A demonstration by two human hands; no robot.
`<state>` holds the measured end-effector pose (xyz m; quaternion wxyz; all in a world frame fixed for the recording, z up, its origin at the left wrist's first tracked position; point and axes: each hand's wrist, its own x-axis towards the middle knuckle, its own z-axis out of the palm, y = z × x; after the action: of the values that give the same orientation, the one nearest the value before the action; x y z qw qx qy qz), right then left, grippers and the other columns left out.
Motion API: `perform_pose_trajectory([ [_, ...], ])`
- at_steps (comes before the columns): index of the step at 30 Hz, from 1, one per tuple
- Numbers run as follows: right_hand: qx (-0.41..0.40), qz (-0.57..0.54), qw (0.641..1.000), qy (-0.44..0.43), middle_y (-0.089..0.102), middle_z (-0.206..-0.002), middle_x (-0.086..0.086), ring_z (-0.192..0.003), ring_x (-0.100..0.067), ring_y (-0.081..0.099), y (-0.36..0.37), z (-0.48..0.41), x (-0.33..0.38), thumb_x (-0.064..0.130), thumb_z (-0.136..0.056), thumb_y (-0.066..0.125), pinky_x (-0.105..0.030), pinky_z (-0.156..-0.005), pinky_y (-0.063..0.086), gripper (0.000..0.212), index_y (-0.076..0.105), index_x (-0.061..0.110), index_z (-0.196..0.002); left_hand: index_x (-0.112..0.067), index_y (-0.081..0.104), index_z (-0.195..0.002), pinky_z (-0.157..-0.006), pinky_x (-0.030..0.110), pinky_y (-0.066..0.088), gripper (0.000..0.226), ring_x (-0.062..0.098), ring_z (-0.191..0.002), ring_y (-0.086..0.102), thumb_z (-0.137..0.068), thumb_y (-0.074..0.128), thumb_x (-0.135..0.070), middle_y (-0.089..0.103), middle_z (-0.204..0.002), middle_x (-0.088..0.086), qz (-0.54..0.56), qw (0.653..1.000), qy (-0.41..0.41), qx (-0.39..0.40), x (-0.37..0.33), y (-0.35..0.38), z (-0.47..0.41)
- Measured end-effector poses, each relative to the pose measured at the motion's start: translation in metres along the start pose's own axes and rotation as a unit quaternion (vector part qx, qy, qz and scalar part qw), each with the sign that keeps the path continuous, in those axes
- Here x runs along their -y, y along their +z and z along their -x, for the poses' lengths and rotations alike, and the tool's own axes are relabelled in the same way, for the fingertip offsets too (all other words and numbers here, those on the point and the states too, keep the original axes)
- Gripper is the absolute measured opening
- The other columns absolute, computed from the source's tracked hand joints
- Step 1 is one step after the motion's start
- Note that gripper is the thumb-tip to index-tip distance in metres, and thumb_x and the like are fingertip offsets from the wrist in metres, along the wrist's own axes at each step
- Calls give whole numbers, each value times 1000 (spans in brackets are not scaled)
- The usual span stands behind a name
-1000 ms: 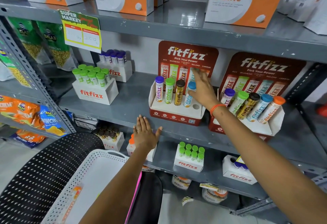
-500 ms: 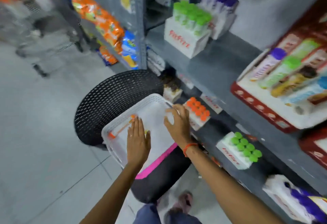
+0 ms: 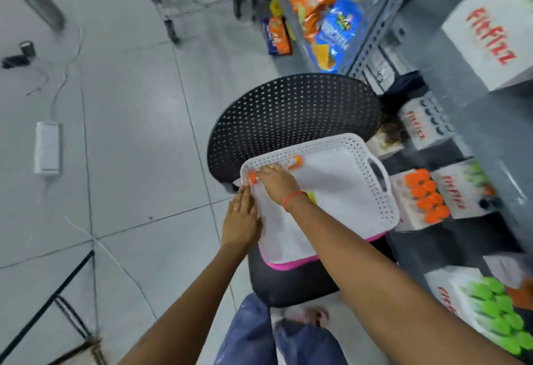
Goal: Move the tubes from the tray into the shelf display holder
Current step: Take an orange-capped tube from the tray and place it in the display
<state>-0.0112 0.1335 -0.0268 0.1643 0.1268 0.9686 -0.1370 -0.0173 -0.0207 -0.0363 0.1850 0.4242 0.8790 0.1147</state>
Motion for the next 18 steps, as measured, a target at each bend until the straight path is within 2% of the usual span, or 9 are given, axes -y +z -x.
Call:
perform_pose_trajectory([
  [2, 23, 33, 999, -1, 42, -143, -14, -125, -36, 44, 6, -6, -1, 15, -99, 30, -48, -101, 41, 40, 39, 17, -138, 2, 21, -143, -116, 45, 17, 64, 39, -143, 13, -91, 52, -19, 15, -154, 21, 0, 1000, -11, -8, 0, 3, 0],
  [5, 39, 86, 995, 29, 36, -143, -19, -115, -39, 51, 16, -3, -3, 19, -99, 37, -46, -88, 47, 36, 43, 12, -133, -4, 13, -147, -118, 40, 8, 65, 30, -146, 1, -94, 42, -28, 5, -158, 14, -20, 999, -24, 10, 2, 12, -2],
  [8, 32, 78, 995, 46, 40, -134, -20, -105, -38, 57, 21, 14, -10, 23, -96, 42, -43, -80, 49, 33, 49, 11, -126, -7, 12, -147, -118, 40, 5, 64, 27, -146, -2, -95, 40, -31, 3, -159, 13, -28, 999, -36, 18, 3, 15, -2],
  [11, -27, 43, 999, 12, 46, -124, -17, -93, -36, 59, 20, 43, -23, 12, -94, 42, -45, -70, 52, 24, 52, 11, -115, -8, 15, -147, -117, 46, 0, 62, 28, -146, -5, -95, 38, -33, 2, -159, 13, -66, 997, -32, 38, 3, 13, -1],
  [13, -91, 2, 996, 22, 52, -116, -14, -89, -36, 60, 12, 68, -30, 9, -90, 48, -45, -64, 54, 20, 54, 11, -109, -8, 17, -146, -116, 52, -3, 60, 31, -145, -6, -96, 37, -32, 2, -158, 16, -108, 992, -26, 54, 0, 10, -2],
  [16, -177, -110, 974, 87, 60, -111, -13, -92, -36, 62, -7, 107, -47, 11, -85, 61, -44, -73, 54, 26, 56, 10, -110, -8, 19, -145, -113, 57, -7, 56, 35, -145, -5, -95, 36, -28, 6, -157, 21, -137, 987, -42, 70, -21, 3, -8],
  [18, -224, -216, 941, 135, 63, -111, -13, -94, -34, 62, -23, 135, -61, 10, -81, 67, -41, -77, 53, 31, 56, 10, -110, -8, 25, -142, -113, 59, -6, 55, 36, -145, 0, -93, 42, -28, 14, -155, 23, -129, 989, -31, 61, -47, -3, -15],
])
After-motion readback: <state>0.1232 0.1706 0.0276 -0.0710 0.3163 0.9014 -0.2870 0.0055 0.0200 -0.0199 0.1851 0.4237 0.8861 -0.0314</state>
